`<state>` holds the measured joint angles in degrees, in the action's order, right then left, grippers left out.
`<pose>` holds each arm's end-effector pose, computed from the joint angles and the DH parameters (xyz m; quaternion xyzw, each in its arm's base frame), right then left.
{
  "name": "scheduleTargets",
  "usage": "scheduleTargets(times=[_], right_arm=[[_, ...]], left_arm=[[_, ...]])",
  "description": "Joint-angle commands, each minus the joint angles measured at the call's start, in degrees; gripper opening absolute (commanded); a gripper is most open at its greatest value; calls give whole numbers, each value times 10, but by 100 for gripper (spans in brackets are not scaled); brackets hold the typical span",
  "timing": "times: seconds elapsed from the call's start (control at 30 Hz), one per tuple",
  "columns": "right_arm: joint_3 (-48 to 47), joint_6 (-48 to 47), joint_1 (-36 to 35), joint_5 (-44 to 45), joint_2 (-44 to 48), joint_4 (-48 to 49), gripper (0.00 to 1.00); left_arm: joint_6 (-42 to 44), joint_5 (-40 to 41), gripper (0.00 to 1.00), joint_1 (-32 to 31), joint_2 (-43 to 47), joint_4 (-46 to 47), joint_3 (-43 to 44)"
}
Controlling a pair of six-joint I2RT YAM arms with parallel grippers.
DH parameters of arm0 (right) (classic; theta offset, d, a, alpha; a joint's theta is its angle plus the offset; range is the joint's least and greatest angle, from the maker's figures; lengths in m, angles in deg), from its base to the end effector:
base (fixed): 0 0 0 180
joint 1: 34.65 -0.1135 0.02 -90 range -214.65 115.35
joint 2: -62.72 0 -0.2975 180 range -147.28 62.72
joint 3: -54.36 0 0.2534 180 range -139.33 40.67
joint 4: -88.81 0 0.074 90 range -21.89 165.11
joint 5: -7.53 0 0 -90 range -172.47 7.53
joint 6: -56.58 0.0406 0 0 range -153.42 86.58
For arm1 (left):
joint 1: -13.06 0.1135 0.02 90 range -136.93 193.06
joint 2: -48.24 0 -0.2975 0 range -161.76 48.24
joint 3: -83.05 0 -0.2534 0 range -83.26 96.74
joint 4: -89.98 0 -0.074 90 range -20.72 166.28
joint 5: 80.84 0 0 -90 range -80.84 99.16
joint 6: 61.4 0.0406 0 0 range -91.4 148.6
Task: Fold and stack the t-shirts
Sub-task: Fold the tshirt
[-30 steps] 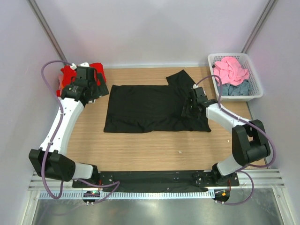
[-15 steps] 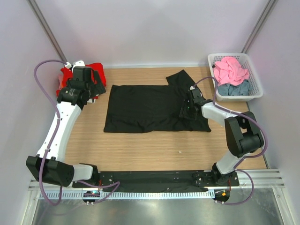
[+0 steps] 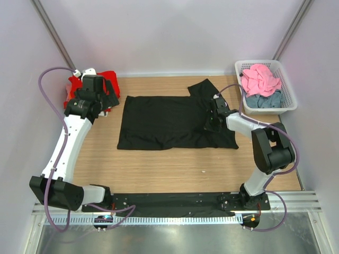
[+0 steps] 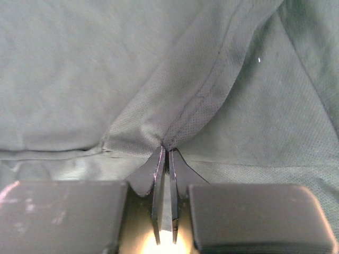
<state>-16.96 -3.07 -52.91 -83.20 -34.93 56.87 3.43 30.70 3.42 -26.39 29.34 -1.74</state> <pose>0.3293 0.1092 0.1985 0.0996 0.9567 0.1181 0.2466 0.2627 -0.0295 0.4175 -0.1985 0.8717 0.0376 0.4464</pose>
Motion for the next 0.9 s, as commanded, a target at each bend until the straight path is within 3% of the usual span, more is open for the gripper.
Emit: scheduleTargets(times=[0.0, 0.23, 0.3, 0.37, 0.47, 0.7, 0.87], right_arm=[[-43, 2, -1, 1, 4, 3, 11], [-123, -10, -4, -14, -48, -21, 12], [-152, -22, -5, -21, -63, -27, 23], [-183, -33, -5, -27, -87, -33, 48], [-241, -56, -5, -31, -123, -47, 62], [-422, -84, 6, 5, -205, -80, 66], [-569, -106, 20, 89, -300, -90, 67]], left_arm=[[6, 14, 100, 1, 3, 16, 1], [7, 17, 100, 2, -2, 14, 1], [7, 18, 100, 2, -3, 13, 2], [7, 18, 100, 1, -3, 11, 3], [6, 16, 100, 2, -4, 11, 3], [10, 14, 100, 1, -7, 11, 4], [11, 13, 100, 2, -8, 11, 4]])
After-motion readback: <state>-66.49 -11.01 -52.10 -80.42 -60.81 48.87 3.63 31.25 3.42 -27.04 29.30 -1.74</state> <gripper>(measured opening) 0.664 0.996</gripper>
